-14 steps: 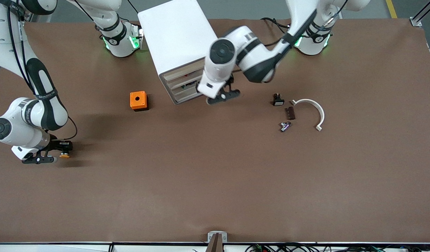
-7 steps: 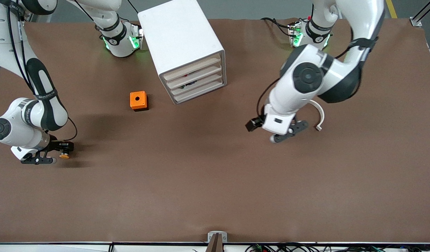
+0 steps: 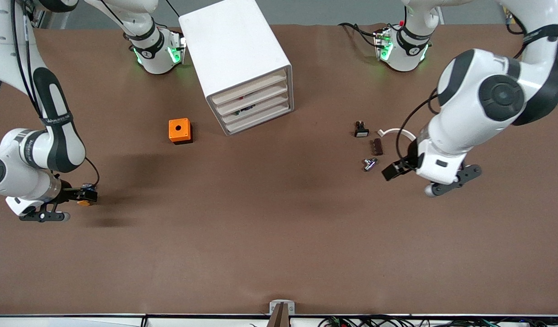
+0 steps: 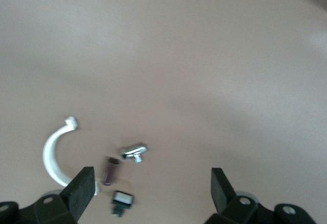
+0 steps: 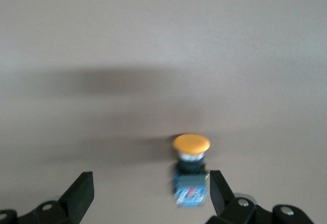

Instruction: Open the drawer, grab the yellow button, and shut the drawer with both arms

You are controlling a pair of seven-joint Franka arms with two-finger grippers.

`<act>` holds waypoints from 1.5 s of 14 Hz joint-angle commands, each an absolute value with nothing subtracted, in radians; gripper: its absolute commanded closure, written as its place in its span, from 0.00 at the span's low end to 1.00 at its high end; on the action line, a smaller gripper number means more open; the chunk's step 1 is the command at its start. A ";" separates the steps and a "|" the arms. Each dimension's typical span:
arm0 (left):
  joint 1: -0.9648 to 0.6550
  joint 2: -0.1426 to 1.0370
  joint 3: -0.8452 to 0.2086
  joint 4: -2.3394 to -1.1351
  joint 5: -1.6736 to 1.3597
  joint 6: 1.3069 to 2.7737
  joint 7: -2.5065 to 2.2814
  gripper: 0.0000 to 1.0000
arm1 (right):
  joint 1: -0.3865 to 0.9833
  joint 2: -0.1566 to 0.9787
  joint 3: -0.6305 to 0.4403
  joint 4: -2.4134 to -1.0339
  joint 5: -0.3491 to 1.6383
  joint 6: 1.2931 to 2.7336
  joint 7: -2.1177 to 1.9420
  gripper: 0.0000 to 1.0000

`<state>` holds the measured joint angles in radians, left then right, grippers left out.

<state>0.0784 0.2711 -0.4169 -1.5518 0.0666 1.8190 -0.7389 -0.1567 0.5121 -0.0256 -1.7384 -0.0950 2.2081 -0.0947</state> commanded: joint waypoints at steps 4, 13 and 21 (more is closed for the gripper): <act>0.193 0.132 -0.428 -1.525 0.075 1.631 -0.516 0.00 | -0.048 0.275 -0.017 -1.746 -0.106 1.999 0.009 0.00; 0.031 -0.037 -0.159 -1.552 0.045 1.476 -0.243 0.00 | 0.018 0.121 -0.014 -1.691 -0.020 1.810 0.011 0.00; -0.057 -0.089 -0.049 -1.609 0.003 1.485 -0.224 0.00 | 0.015 0.121 -0.018 -1.493 -0.005 1.566 0.009 0.00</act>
<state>-0.0479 -0.0780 -0.0554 -1.5924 0.0130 1.4696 -0.2344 0.0151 0.1198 -0.0115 -1.5192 -0.0229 1.6010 -0.0028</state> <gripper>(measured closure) 0.000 0.000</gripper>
